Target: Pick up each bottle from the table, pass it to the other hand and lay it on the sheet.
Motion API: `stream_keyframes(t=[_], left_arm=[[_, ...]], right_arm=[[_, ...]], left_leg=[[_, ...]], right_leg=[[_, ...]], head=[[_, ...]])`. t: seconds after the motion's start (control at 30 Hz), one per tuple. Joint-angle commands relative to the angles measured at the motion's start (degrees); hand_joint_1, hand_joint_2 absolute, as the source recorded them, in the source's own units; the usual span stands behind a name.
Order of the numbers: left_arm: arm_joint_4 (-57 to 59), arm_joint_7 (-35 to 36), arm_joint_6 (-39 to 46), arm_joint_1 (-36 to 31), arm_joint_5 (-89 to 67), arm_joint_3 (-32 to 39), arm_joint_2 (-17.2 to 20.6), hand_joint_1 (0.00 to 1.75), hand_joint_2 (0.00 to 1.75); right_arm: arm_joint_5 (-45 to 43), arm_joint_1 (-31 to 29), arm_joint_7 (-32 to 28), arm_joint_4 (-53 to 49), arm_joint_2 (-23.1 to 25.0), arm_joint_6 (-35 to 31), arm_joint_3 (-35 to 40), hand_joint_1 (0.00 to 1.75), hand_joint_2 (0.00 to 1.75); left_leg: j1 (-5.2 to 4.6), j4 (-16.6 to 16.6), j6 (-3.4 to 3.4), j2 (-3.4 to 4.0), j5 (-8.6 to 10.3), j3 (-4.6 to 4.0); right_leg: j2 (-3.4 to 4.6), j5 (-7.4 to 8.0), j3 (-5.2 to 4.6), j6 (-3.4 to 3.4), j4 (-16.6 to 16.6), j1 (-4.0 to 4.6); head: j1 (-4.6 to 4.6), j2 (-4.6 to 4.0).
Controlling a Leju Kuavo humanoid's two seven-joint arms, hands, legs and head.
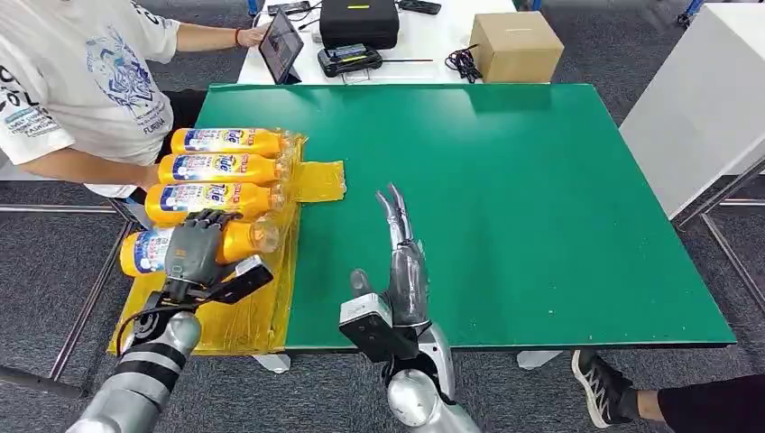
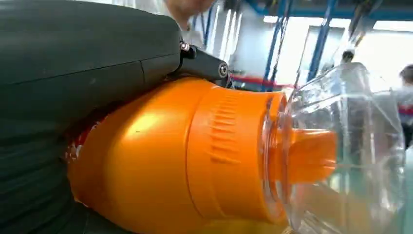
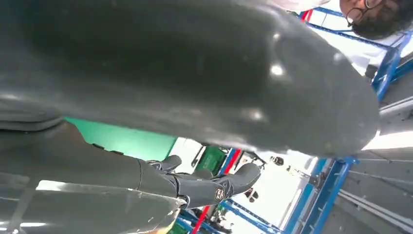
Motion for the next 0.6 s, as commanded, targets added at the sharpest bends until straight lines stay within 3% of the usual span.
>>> stream_keyframes(t=[0.03, 0.33, 0.6], left_arm=[[10.9, 0.2, -0.6, -4.2, -0.5, 1.1, 2.1, 1.75, 1.75], [13.5, -0.4, -6.9, -2.7, -2.6, -1.4, 3.2, 1.75, 1.75], [13.5, -0.3, -7.0, -2.7, -2.7, -1.5, 3.1, 1.75, 1.75]], right_arm=[[-0.4, -1.4, 0.0, 0.0, -2.1, 0.3, 1.0, 0.0, 0.0], [-1.9, -1.8, 0.2, 0.8, -2.1, 2.5, 1.5, 0.0, 0.0], [-1.9, -1.9, 0.2, 0.9, -2.1, 2.5, 1.5, 0.0, 0.0]], left_leg=[[0.12, 0.0, -0.08, 0.0, -0.11, 0.23], [0.06, 0.0, -0.1, 0.08, -0.09, 0.26], [0.04, -0.1, -0.06, 0.07, -0.05, 0.25]], right_leg=[[-0.02, -0.08, 0.29, -0.1, -0.1, 0.13], [0.07, -0.05, 0.29, -0.13, -0.1, 0.07], [0.06, -0.02, 0.24, -0.08, -0.1, 0.05]], head=[[0.0, 0.0], [0.0, 0.0], [0.0, 0.0]])
